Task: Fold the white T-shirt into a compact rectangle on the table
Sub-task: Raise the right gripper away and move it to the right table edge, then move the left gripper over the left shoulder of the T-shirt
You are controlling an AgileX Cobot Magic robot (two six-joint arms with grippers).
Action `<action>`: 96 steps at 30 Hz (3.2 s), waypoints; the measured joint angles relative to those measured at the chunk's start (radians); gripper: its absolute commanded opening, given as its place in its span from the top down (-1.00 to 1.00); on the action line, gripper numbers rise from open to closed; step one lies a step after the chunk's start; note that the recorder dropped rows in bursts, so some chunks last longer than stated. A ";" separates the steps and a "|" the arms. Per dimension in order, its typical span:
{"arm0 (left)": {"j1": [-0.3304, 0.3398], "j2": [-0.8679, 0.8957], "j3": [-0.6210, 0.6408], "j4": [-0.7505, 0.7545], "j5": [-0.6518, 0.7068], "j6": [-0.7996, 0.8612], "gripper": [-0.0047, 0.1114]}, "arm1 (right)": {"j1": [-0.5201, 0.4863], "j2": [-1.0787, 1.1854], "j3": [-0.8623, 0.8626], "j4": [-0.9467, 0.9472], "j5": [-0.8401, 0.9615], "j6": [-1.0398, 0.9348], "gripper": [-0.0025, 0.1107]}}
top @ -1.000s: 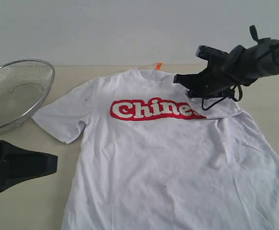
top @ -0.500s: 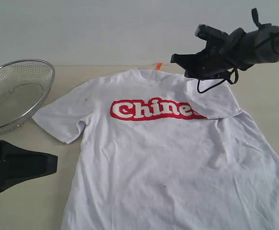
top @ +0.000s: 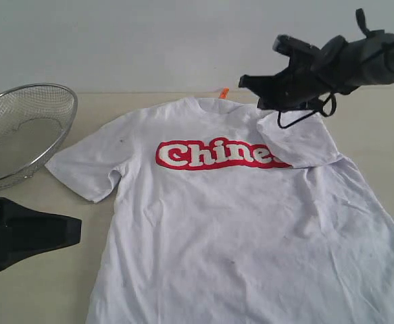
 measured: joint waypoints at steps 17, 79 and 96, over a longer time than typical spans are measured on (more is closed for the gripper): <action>0.000 0.000 0.000 -0.001 -0.103 -0.111 0.84 | -0.003 -0.663 0.550 -0.008 0.129 0.010 0.96; 0.000 0.311 0.073 -0.494 -0.451 -0.073 -0.02 | 0.278 -1.331 1.275 0.062 -0.046 -0.119 0.96; 0.000 0.795 -0.273 -0.494 -0.474 -0.054 -0.02 | 0.278 -1.331 1.275 0.064 -0.044 -0.131 0.96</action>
